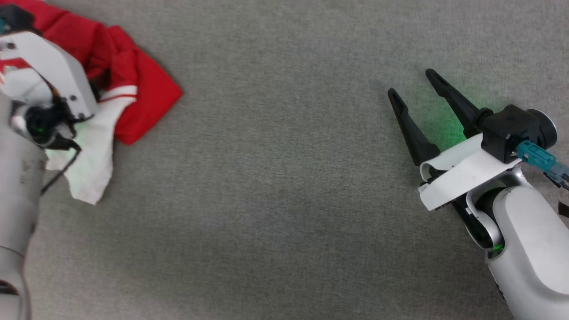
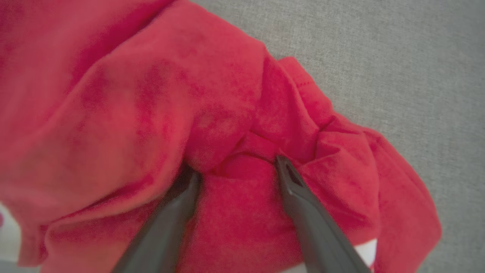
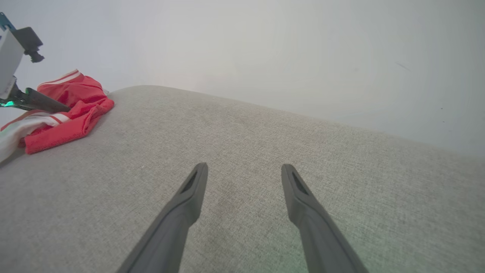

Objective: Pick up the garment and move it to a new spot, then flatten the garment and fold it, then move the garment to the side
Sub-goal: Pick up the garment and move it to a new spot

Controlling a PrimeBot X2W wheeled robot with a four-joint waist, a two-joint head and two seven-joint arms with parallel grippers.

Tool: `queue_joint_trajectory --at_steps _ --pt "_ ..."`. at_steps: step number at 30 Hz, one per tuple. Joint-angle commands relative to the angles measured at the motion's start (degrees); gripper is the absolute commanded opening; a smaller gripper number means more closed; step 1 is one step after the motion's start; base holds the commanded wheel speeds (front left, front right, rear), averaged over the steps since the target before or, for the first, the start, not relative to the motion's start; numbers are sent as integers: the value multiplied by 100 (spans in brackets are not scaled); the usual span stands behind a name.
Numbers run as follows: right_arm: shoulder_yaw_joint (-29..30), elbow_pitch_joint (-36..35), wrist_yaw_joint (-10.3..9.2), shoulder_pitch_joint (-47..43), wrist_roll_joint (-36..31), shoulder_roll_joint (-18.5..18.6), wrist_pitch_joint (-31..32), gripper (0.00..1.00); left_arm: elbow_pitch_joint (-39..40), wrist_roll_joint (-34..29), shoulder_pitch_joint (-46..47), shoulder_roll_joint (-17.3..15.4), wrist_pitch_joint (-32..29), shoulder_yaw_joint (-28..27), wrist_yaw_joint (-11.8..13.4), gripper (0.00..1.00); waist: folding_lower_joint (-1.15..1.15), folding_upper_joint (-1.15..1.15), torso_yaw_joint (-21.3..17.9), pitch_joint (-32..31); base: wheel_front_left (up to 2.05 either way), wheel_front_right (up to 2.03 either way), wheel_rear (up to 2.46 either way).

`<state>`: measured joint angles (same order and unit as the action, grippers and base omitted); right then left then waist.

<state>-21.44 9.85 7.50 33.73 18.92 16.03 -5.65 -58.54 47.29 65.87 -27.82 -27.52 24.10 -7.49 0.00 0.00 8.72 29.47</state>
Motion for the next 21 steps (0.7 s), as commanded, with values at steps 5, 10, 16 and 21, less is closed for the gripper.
queue_joint_trajectory --at_steps 5,10,16,21 --pt "-101 -174 -2 163 -95 -38 98 100 -384 342 -150 109 -423 270 10 100 0 0 -292 437 0 0 0" --pt "-158 -359 -2 252 -132 -56 182 100 -569 612 -290 243 -733 412 9 100 0 0 -391 579 0 0 0" --pt "-178 -509 -2 146 -183 -86 243 100 -467 908 -492 384 -908 637 3 100 0 0 -423 594 0 0 0" --pt "-172 -499 -2 87 -154 -119 212 100 -154 1195 -571 269 -800 778 -24 0 0 0 -419 442 0 0 0"
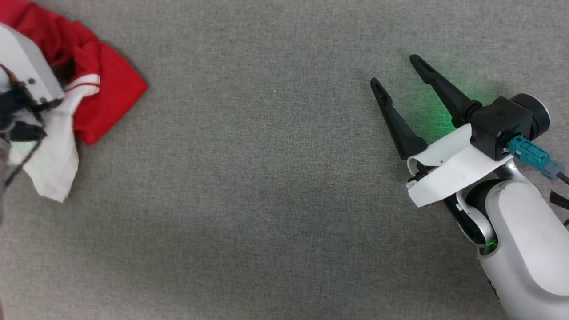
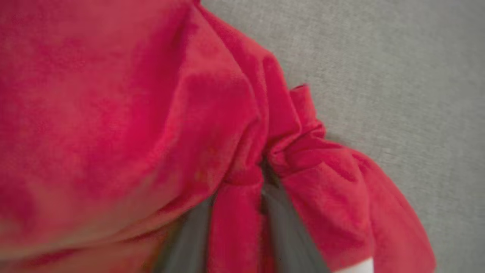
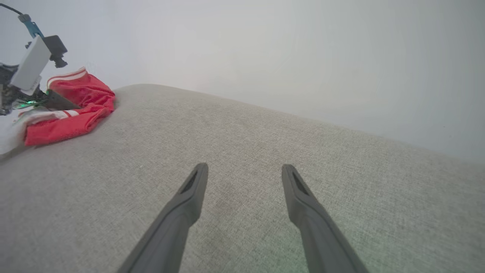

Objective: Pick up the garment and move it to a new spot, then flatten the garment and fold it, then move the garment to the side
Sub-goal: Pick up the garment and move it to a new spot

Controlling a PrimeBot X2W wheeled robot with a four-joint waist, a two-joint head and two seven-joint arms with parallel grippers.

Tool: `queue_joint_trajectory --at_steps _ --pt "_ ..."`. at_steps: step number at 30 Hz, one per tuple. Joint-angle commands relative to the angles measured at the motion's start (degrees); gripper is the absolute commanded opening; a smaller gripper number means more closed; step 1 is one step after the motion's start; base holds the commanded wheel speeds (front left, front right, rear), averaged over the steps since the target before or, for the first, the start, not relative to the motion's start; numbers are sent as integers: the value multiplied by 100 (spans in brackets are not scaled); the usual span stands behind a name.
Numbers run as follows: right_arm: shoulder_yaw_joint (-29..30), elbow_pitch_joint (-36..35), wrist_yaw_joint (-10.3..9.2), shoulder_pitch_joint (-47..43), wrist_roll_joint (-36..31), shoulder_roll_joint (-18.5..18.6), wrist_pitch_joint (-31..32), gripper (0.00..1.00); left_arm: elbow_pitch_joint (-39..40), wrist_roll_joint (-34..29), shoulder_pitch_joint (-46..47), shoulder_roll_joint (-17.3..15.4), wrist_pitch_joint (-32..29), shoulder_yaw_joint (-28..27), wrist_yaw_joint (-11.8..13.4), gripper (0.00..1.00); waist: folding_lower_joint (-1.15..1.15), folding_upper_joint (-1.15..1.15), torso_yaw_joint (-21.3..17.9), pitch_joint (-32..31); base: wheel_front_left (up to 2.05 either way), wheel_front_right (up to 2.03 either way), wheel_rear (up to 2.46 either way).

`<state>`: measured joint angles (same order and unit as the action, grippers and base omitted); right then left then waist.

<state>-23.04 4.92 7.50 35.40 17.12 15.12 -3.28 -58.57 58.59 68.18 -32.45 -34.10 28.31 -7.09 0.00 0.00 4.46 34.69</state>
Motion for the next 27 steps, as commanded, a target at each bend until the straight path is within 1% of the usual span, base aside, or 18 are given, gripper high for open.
queue_joint_trajectory --at_steps 1,5,6,7,8,13,15,18,23,27 --pt "-6 16 -2 -92 39 -34 -38 100 -79 59 -772 648 -7 380 -63 0 0 0 11 -129 0 0 0" --pt "6 129 -2 -163 103 -85 -147 100 128 7 -566 376 752 472 -51 0 0 0 29 -370 0 0 0" --pt "5 172 -2 -193 129 -105 -169 100 173 -37 -515 301 899 530 -51 0 0 0 29 -435 0 0 0" --pt "5 172 -2 -193 129 -105 -169 100 173 -37 -515 301 899 530 -51 0 0 0 29 -435 0 0 0" --pt "25 265 -2 -254 175 -144 -257 100 275 -145 -445 146 1280 684 -51 0 0 0 32 -599 0 0 0" --pt "137 520 -2 -443 273 -259 -480 100 598 -197 -319 -108 1841 1090 -43 0 0 0 4 -1023 0 0 0" --pt "154 569 -2 -476 300 -279 -517 100 690 -161 -292 -146 1903 1174 -43 0 0 0 -8 -1097 0 0 0" --pt "239 696 -2 -600 366 -363 -646 100 972 -74 -183 -190 2044 1451 -44 0 0 0 -68 -1286 0 0 0" --pt "466 858 -2 -804 491 -503 -844 100 1692 -17 65 -298 2170 2104 -43 0 0 0 -267 -1474 0 0 0" --pt "644 940 -2 -941 560 -605 -967 100 2471 35 362 -344 2360 2774 -43 0 0 0 -520 -1500 0 0 0"
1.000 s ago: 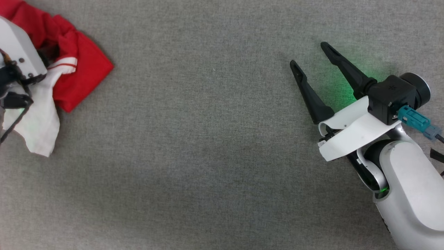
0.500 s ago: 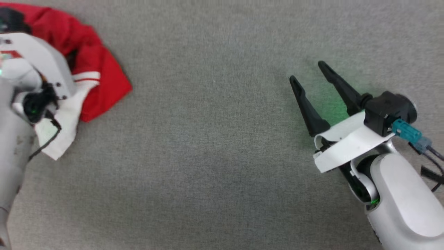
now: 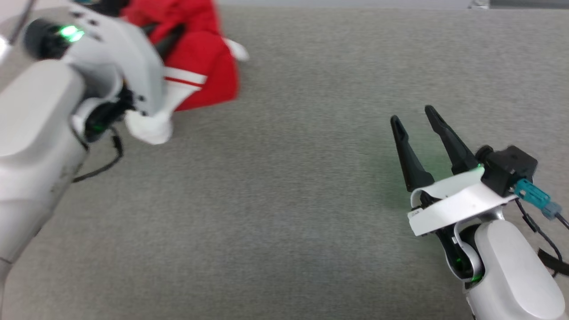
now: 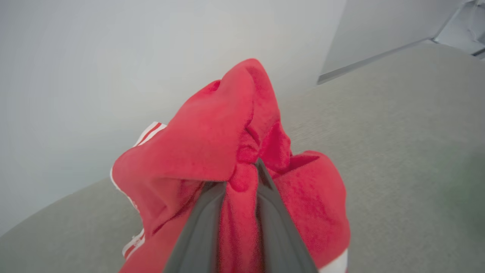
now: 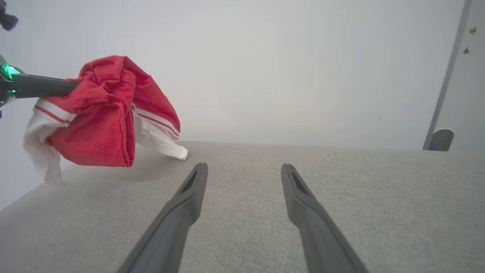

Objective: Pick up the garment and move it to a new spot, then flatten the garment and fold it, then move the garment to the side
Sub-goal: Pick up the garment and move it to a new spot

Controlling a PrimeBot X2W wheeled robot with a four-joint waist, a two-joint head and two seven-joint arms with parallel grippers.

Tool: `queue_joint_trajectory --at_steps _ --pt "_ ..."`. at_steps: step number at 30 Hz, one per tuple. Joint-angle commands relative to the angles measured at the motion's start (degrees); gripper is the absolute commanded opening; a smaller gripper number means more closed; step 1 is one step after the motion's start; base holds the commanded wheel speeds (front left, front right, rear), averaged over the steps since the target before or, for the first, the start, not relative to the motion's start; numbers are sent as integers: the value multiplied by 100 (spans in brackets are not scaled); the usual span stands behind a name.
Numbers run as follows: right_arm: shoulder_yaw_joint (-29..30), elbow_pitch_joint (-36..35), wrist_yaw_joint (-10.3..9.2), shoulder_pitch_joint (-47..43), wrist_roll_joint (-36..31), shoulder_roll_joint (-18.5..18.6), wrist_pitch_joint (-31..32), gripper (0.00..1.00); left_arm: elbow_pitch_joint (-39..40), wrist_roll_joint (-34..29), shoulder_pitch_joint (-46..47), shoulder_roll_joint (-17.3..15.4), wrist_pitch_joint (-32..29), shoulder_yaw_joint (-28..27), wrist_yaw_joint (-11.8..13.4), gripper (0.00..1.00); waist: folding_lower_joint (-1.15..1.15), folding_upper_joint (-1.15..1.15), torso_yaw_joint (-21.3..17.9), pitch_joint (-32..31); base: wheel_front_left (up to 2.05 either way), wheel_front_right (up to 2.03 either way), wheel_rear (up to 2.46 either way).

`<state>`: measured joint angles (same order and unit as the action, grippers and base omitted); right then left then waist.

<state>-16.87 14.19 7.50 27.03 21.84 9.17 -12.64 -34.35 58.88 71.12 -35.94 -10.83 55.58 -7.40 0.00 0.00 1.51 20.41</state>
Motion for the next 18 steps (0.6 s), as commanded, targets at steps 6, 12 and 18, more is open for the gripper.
queue_joint_trajectory --at_steps 6,12,18 --pt "284 66 -2 -195 116 -147 -164 100 745 112 562 152 208 1124 -5 0 0 0 -667 -4 0 0 0" --pt "552 48 -2 -279 174 -261 -237 100 1079 609 938 701 389 1594 -6 0 0 0 -1040 87 0 0 0" --pt "935 -67 -2 -383 193 -355 -259 100 1294 1696 1053 1294 193 1603 -5 0 0 0 -1207 115 0 0 0"
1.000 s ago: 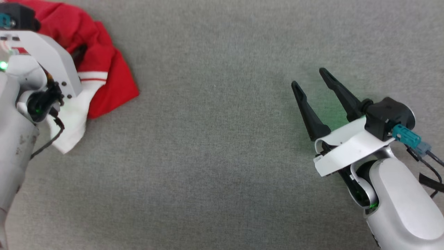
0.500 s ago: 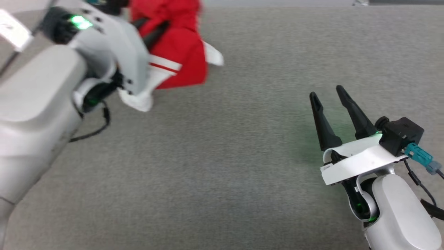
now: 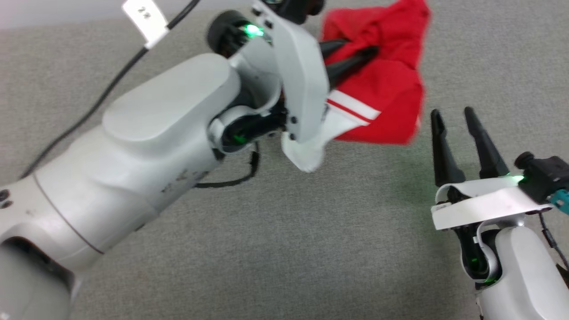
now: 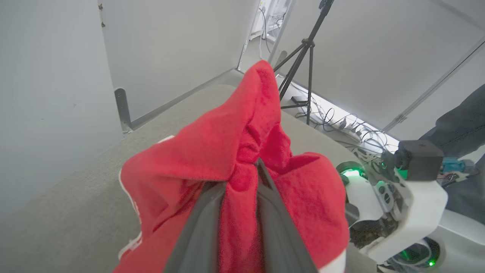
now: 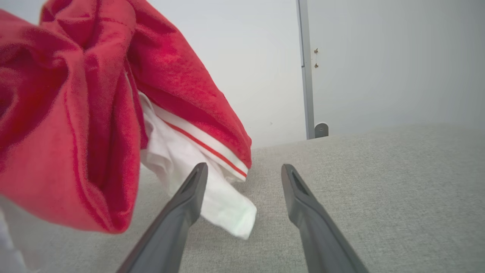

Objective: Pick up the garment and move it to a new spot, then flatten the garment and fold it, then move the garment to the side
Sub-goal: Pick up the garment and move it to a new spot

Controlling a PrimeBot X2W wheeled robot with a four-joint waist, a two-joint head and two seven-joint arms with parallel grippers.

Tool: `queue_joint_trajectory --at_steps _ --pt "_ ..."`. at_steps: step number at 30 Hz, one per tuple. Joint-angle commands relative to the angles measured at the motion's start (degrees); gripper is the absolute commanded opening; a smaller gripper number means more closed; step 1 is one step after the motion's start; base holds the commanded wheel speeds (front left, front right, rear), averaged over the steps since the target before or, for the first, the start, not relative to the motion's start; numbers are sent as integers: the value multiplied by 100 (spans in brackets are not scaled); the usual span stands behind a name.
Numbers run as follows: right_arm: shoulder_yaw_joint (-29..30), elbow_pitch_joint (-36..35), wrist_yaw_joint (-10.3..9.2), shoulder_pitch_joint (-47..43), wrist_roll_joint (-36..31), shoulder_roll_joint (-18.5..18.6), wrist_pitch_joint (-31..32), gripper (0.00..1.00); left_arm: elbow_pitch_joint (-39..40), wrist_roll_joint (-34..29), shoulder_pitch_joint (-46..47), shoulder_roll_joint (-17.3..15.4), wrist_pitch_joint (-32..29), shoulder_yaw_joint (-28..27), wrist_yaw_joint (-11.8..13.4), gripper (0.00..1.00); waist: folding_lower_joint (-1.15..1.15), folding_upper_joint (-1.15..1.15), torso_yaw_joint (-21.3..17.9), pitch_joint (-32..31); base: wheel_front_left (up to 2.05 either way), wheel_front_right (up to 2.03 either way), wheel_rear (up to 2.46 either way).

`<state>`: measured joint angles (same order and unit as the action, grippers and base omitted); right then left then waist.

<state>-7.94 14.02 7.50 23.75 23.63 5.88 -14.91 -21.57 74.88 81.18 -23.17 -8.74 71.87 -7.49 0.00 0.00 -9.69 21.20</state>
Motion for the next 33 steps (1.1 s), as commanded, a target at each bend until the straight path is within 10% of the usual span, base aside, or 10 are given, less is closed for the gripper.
queue_joint_trajectory --at_steps 1,13,28,33 --pt "111 -88 -2 -92 16 -46 -28 100 40 308 26 64 -40 -72 3 0 0 0 -102 38 0 0 0" --pt "331 -277 -2 -207 -59 -167 -32 100 -998 630 -667 109 221 14 2 0 0 0 -139 58 0 0 0" --pt "179 -287 -2 -13 -71 -143 -33 100 -2064 -867 -995 -124 -694 163 4 0 0 0 -65 230 0 0 0" --pt "148 -290 -2 4 -80 -117 -33 100 -2233 -1137 -1164 -153 -788 188 9 34 0 0 -107 276 0 0 0"
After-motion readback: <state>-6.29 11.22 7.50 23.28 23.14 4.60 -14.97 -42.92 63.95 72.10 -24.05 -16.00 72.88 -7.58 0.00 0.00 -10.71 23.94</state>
